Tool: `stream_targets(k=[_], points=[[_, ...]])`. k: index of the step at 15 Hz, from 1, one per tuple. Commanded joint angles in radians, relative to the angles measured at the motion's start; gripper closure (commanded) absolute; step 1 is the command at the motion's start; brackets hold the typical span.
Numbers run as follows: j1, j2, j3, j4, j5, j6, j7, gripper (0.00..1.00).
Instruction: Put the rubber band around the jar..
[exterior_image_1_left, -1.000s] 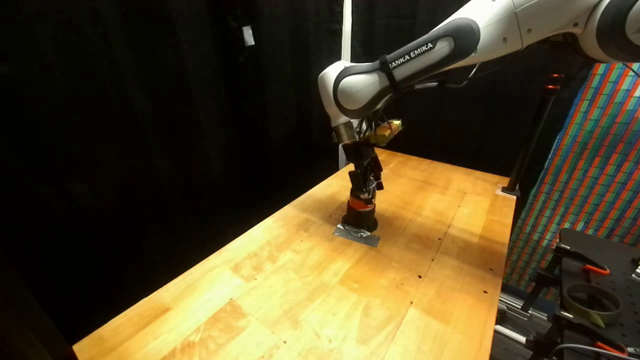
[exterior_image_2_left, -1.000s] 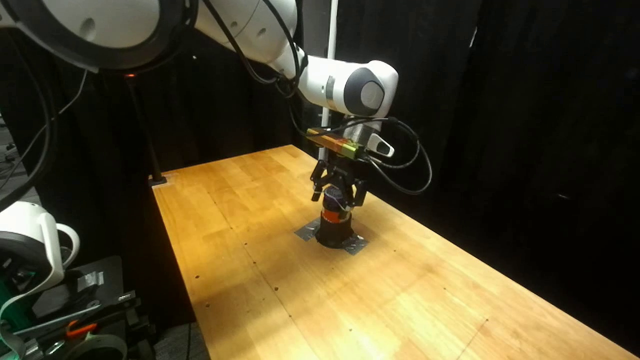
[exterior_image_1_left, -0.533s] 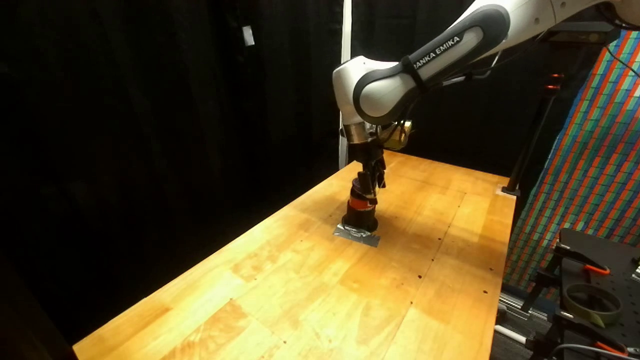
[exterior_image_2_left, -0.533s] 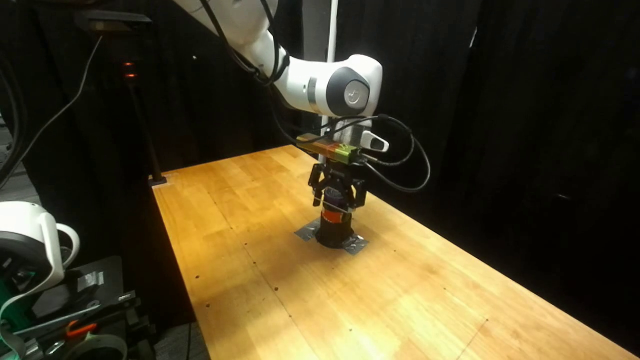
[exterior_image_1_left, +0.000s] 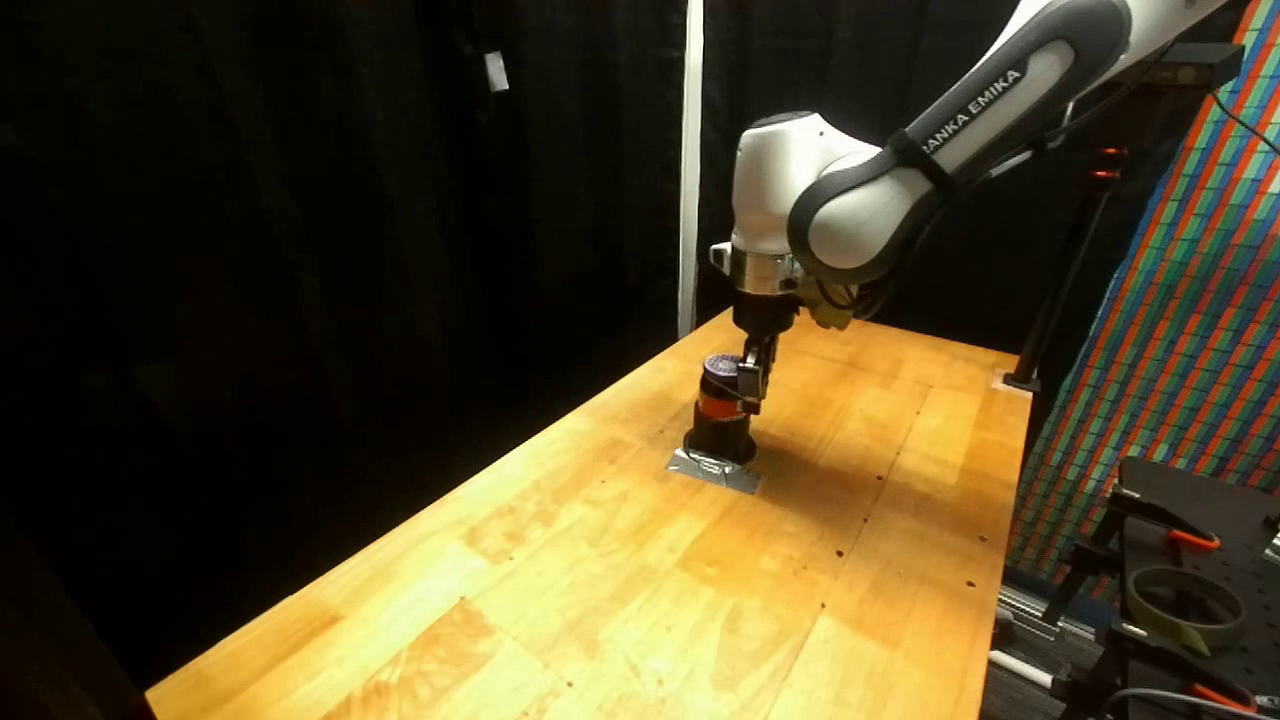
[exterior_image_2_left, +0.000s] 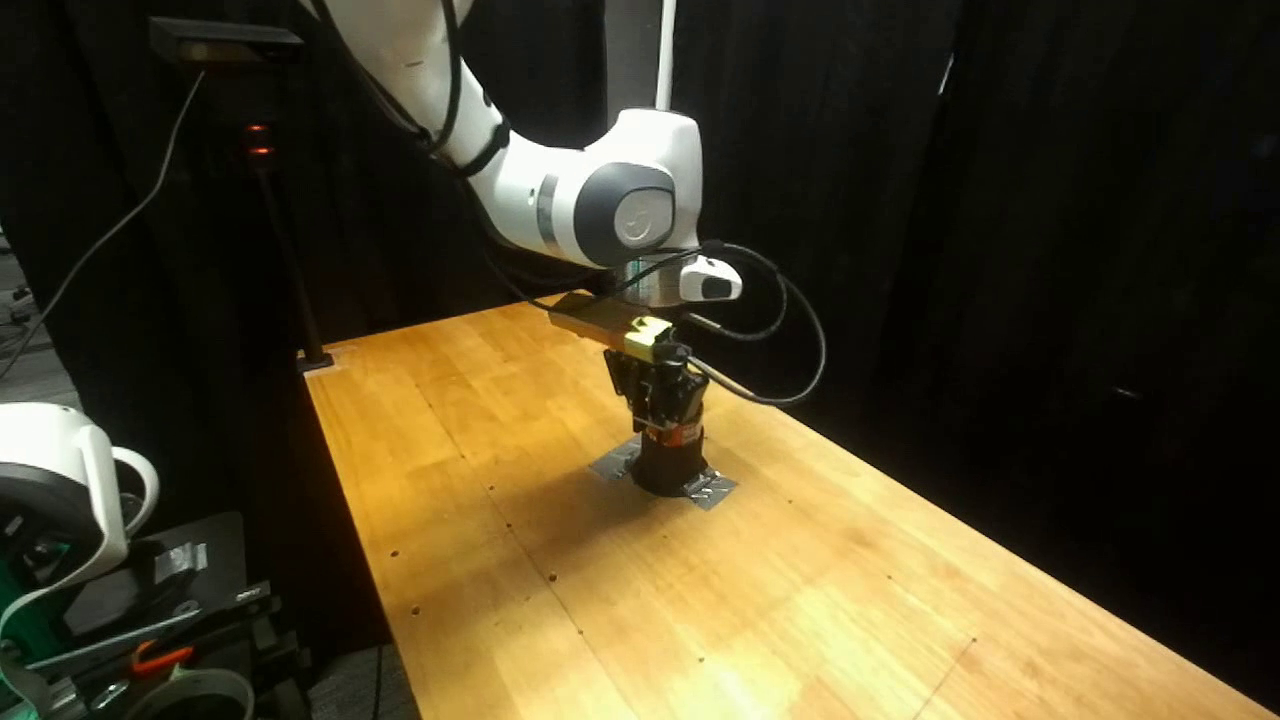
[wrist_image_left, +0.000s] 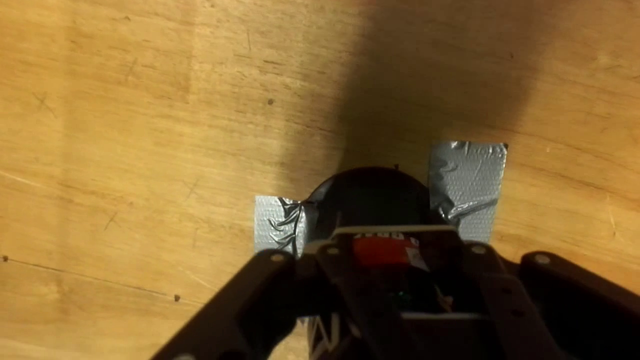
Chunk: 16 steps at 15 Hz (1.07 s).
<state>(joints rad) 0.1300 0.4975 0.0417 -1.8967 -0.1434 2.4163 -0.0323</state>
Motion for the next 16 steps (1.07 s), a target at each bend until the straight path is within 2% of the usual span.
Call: stream_targets(k=[1,4,5,6,7,8,9,13,14,16], points=[[0.023,-0.126,-0.038,-0.25,-0.077,0.269,0.085,0.91],[0.076,-0.187,-0.113,-0.421,-0.191,0.521,0.193,0.96],[0.115,-0.206,-0.167,-0.477,-0.244,0.607,0.248,0.91],[0.154,-0.213,-0.228,-0.517,-0.333,0.696,0.335,0.9],[0.234,-0.212,-0.338,-0.551,-0.409,0.785,0.409,0.89],[0.261,-0.204,-0.405,-0.556,-0.506,0.856,0.487,0.89],[0.315,-0.195,-0.486,-0.55,-0.529,0.906,0.499,0.88],[0.599,-0.098,-0.8,-0.622,-0.343,1.182,0.389,0.89],[0.637,-0.074,-0.829,-0.658,-0.292,1.257,0.362,0.9],[0.684,-0.032,-0.835,-0.723,-0.227,1.374,0.345,0.89]])
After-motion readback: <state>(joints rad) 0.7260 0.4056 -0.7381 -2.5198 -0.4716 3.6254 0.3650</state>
